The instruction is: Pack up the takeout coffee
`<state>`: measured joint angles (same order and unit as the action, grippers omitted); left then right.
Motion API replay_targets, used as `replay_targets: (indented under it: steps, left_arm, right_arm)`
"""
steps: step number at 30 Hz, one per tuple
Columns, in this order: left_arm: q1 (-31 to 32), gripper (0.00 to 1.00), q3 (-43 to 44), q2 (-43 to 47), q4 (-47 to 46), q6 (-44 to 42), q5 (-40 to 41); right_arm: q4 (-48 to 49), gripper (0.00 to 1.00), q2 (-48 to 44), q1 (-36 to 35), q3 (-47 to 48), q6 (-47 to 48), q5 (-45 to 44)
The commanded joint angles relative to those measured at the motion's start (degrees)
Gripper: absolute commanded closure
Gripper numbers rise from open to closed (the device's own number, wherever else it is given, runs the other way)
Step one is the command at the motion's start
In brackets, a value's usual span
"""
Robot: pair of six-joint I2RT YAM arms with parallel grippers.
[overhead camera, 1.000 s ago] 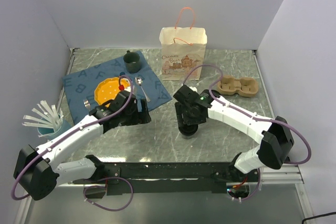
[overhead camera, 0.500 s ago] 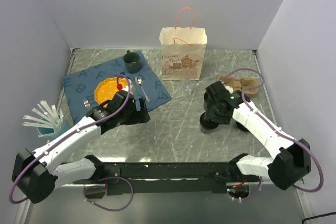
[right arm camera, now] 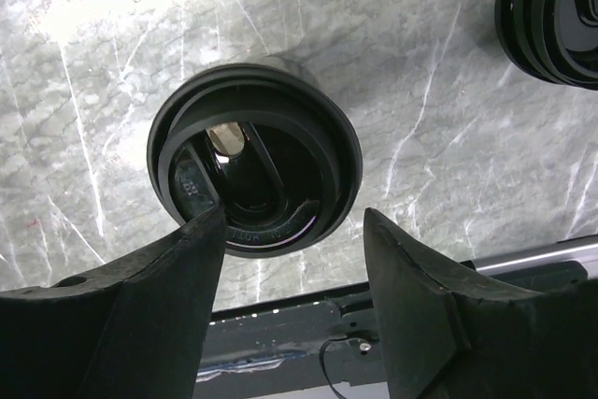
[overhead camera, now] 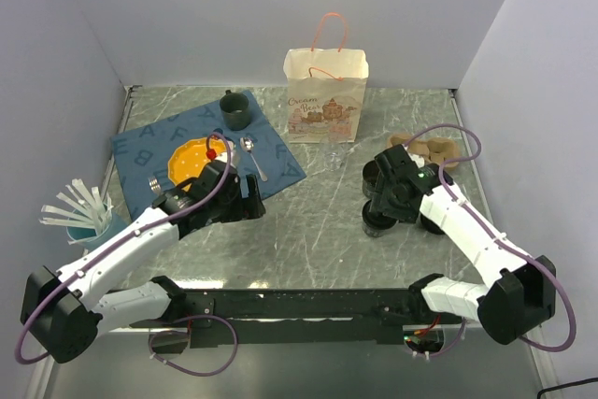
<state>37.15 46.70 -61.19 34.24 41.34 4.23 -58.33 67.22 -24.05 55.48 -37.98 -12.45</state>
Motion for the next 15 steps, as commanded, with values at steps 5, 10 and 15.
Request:
replay_targets:
  steps: [5, 10, 15]
  left_arm:
    - [-0.3, 0.03, 4.4, 1.7, 0.6, 0.3, 0.9]
    - [-0.3, 0.03, 6.8, 0.8, 1.9, 1.5, 1.2]
    - [-0.4, 0.03, 10.5, 1.2, 2.9, 1.7, 0.5]
  right_arm:
    - [-5.4, 0.27, -3.1, 0.3, 13.1, 1.7, 1.1]
    - [0.4, 0.27, -2.8, 0.4, 21.4, 7.0, 2.9]
    - [4.6, 0.27, 7.0, 0.5, 37.1, 12.2, -4.0]
